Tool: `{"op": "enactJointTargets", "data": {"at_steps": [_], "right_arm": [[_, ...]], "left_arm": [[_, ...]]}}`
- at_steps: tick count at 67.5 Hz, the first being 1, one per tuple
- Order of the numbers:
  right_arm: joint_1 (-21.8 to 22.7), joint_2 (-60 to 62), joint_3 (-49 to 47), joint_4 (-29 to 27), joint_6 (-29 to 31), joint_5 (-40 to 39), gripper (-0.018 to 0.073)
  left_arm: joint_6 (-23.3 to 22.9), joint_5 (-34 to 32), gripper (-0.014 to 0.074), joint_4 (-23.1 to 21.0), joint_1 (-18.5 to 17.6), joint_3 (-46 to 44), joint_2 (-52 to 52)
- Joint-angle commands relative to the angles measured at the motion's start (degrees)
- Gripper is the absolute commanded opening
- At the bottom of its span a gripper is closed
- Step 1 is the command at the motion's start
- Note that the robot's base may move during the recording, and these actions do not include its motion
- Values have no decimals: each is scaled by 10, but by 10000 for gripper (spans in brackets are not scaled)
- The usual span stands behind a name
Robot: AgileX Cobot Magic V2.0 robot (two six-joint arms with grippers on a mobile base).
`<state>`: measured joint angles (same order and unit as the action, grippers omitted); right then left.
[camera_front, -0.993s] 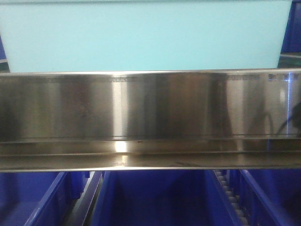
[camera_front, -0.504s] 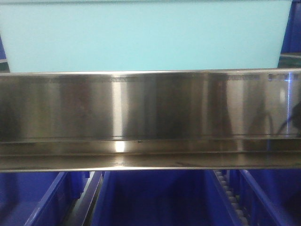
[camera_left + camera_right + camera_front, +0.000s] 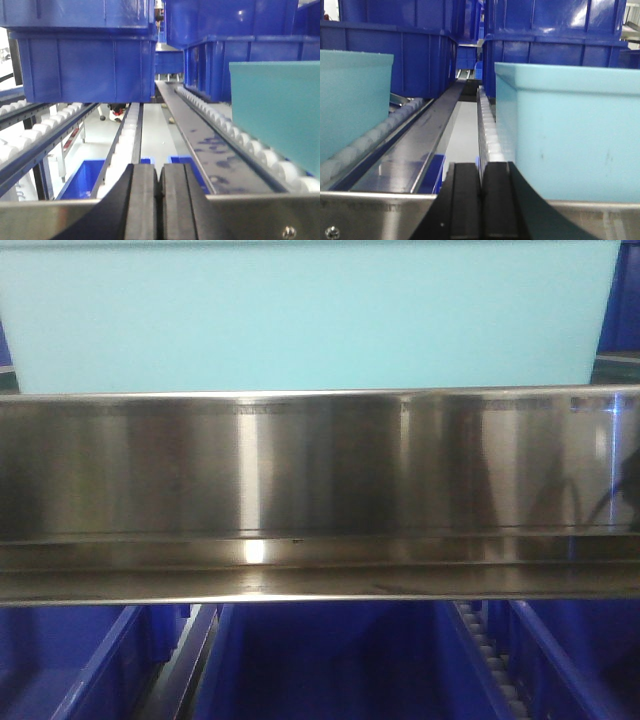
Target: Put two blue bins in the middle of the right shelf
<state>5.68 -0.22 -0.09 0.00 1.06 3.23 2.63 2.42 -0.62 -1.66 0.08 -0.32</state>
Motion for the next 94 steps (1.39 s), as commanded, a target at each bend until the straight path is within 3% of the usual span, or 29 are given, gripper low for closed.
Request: {"op": "enactJointTargets", "data": {"at_steps": [1, 8, 22, 40, 60, 71, 78, 85, 94], "right_arm": [[-2, 2, -5, 0, 3, 13, -163], [-2, 2, -48, 0, 3, 61, -163], [-2, -35, -169, 0, 3, 166, -163], [-2, -210, -326, 18, 27, 204, -163], [-2, -429, -512, 11, 32, 289, -163], [-2, -491, -545, 0, 32, 283, -163], [-2, -540, -568, -40, 32, 316, -163], [-7, -590, -617, -69, 19, 370, -156], [-53, -659, -676, -34, -28, 427, -141]], "left_arm": [[-2, -2, -111, 6, 0, -1, 3], [-2, 3, -111, 6, 0, -17, 3], [-2, 126, -111, 2, 0, -132, -25], [-2, 219, -111, -13, 0, -324, -192], [-2, 241, -111, -18, 0, -499, -411], [-2, 212, -111, -22, 0, -529, -483], [-3, 189, -111, -50, 0, -532, -526], [-3, 259, -111, -56, -8, -580, -587], [-37, 311, -111, -44, -51, -653, -665]]}}
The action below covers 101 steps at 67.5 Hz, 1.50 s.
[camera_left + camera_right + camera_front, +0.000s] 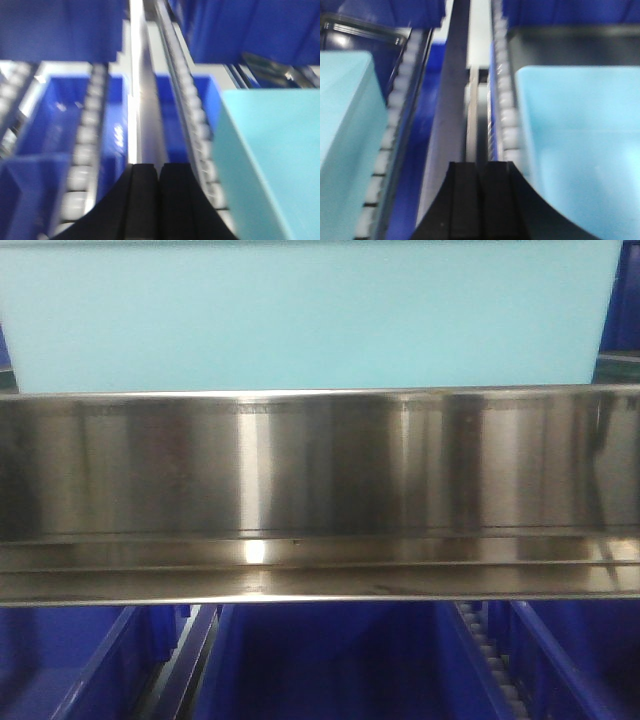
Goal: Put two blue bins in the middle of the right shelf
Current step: 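Close both grippers on the teal bin's side walls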
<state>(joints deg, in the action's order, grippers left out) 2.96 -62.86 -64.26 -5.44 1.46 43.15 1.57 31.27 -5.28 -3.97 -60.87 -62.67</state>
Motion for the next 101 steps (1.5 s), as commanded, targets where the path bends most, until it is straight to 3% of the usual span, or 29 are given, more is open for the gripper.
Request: {"op": "enactJointTargets", "data": {"at_steps": [1, 5, 9, 14, 23, 30, 36, 43, 48, 87, 93, 101], "right_arm": [[-34, -42, -39, 26, -39, 29, -141], [-64, -63, -56, 54, -73, 35, -141], [-104, -97, -82, 92, -127, 48, -141], [-132, -122, -113, 97, -147, 72, -141], [-158, -167, -161, 91, -155, 106, -141], [-170, -199, -187, 87, -155, 105, -126], [-180, -219, -206, 87, -155, 113, 25], [-180, -228, -214, 74, -159, 114, 260], [-180, -234, -214, 66, -159, 128, 313], [-180, -308, -214, 36, -159, 155, 251], [-180, -308, -214, 36, -159, 156, 139], [-180, -308, -214, 36, -159, 157, -141]], "left_arm": [[-39, 24, -111, 7, -34, -52, -49], [-74, 32, -111, 33, -57, -84, -76], [-139, 71, -111, 75, -80, -135, -112], [-175, 121, -111, 90, -92, -176, -145], [-183, 197, -111, 82, -101, -230, -186], [-183, 207, -107, 81, -109, -234, -199], [-183, 215, -24, 84, -117, -234, -204], [-183, 221, 186, 86, -124, -234, -204], [-183, 220, 307, 85, -124, -234, -206], [-194, 264, 285, 50, -121, -234, -298], [-194, 266, 266, 42, -121, -234, -302], [-194, 266, 97, 40, -121, -234, -298]]}}
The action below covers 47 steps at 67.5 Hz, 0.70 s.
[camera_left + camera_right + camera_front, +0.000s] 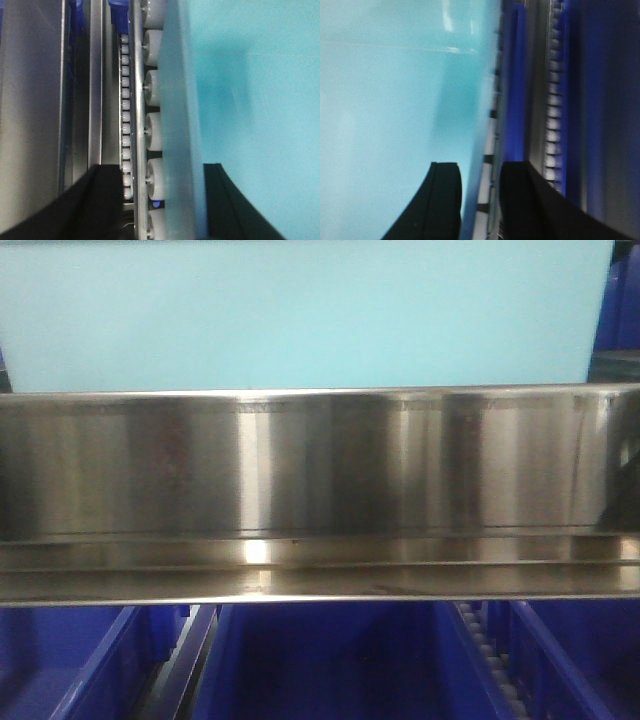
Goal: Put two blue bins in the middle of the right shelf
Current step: 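Close both grippers on the teal bin's side walls, then lift the teal bin off the roller shelf with both grippers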
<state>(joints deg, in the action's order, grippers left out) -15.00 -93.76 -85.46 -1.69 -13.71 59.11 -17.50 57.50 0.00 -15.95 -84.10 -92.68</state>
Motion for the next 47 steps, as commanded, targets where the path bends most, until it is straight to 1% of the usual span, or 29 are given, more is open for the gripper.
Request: {"op": "enactJointTargets", "data": {"at_steps": [1, 5, 6, 8, 9, 15, 22, 34, 41, 47], "right_arm": [[-1, 1, -2, -1, -7, -3, -166], [-1, 3, -2, -1, -7, -3, -153], [-1, 4, -2, -1, -7, -2, -152], [-1, 5, -2, -1, -7, -2, -153], [-1, 6, -2, -1, -7, -2, -153], [-1, 14, -3, -1, -9, -2, -153], [-2, 27, -15, 22, -27, -1, -153], [-12, 51, -58, 55, -29, 10, -153], [-24, 63, -89, 73, -29, 11, -153], [-34, 68, -121, 94, -29, 14, -153]], "left_arm": [[-3, 4, 71, -13, -2, -2, 2], [-3, 4, -31, -13, -3, -2, 6], [-3, 4, -43, -13, -4, -2, 7], [-1, 4, -106, -13, -4, -2, 9], [1, 4, -115, -13, -4, -2, 10], [8, 5, -111, -22, -4, -2, 20], [8, 2, -111, -22, -11, -2, 36], [8, -30, -111, -11, -39, -4, 74], [8, -29, -111, 8, -53, -32, 84], [8, -28, -111, 19, -58, -80, 84]]}}
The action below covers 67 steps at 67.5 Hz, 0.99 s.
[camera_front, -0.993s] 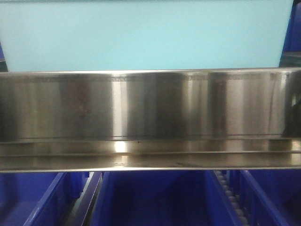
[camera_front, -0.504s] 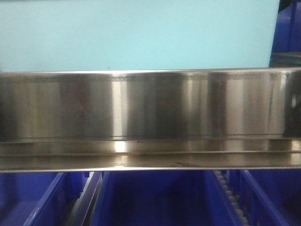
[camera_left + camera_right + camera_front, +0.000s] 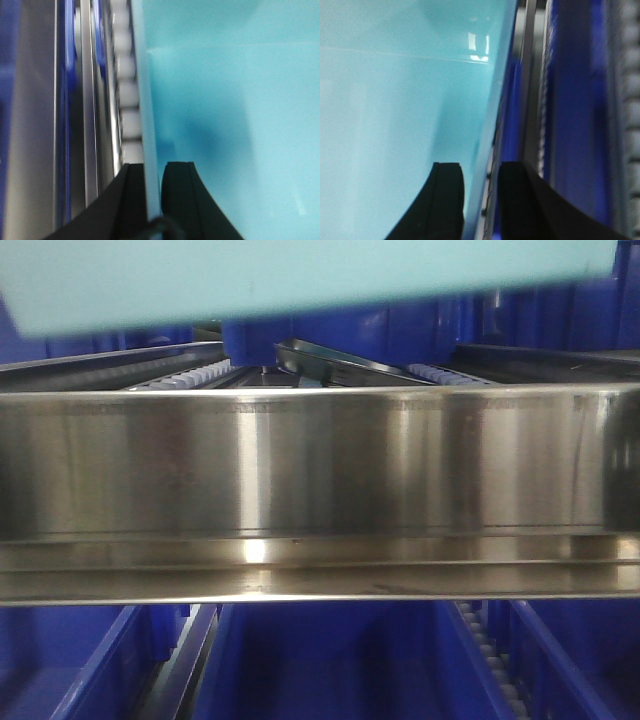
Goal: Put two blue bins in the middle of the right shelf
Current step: 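Lift the teal bin off the roller shelf with both grippers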
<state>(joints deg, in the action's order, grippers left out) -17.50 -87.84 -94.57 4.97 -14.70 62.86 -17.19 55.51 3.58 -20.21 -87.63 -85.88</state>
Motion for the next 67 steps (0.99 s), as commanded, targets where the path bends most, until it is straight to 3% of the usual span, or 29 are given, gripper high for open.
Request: {"op": "enactJointTargets", "data": {"at_steps": [1, 22, 56, 67], "right_arm": [[-10, 10, -35, 30, -19, -24, -153], [-15, 11, -99, 94, -17, -58, -153], [-15, 11, -99, 95, -17, -93, -153], [-15, 11, -99, 95, -17, -93, -153]], "left_arm": [[5, -8, -111, -17, -16, -53, 16], [5, -10, -111, -11, -16, -166, 16], [5, -17, -111, -11, -16, -167, 16], [5, -33, -111, 11, -16, -167, 16]]}}
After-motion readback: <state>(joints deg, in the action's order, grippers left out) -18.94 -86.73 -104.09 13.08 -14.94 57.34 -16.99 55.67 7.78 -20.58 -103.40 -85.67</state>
